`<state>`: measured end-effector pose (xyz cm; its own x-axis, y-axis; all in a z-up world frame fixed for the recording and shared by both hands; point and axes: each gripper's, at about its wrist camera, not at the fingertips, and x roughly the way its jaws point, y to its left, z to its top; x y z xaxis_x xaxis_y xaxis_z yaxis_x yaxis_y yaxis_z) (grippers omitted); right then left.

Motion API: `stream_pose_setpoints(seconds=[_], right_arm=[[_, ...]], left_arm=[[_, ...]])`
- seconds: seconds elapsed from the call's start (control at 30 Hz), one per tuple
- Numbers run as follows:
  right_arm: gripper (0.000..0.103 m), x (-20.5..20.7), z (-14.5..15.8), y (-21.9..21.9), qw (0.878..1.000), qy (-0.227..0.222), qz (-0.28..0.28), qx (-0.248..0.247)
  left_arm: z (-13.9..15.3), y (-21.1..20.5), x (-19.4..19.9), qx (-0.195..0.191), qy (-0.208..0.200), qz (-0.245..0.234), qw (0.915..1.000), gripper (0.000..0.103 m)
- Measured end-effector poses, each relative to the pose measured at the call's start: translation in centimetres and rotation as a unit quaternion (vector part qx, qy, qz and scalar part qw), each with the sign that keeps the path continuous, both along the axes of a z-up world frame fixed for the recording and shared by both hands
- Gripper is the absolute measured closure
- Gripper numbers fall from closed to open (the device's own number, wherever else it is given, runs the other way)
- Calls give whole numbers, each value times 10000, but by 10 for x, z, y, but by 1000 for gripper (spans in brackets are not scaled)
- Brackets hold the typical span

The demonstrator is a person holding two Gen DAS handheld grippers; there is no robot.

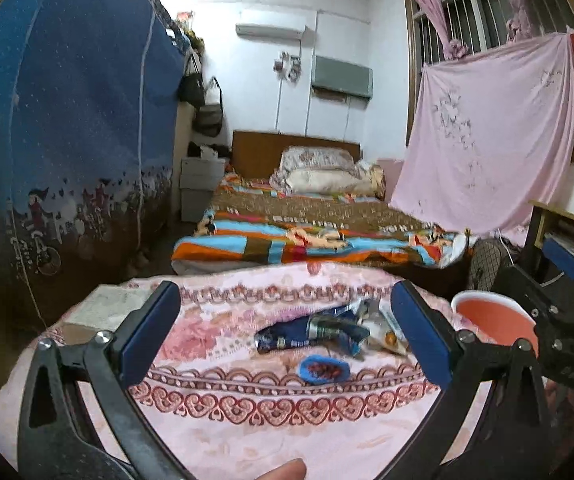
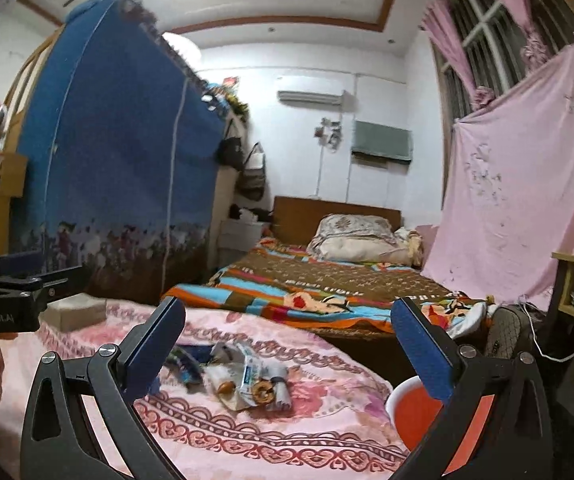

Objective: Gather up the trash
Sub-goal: 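Move both open tools back over the items on the bed, then grasp the blue patterned sock with the left tool while the right tool grasps a brown scrap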

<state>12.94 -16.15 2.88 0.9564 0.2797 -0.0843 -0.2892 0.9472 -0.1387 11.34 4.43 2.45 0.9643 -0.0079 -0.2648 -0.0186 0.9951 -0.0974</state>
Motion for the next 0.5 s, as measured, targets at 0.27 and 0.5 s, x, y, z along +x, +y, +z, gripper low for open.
stream_pose_setpoints(seconds=[0.27,0.5], right_arm=[[37,43,-13,10,9932,1088,387,-134],[66,73,-32,25,9745,2086,731,-400]], left_arm=[[-22,5,26,-325,781,-360,9958,1],[-44,-1,56,-605,1755,-828,9791,11]])
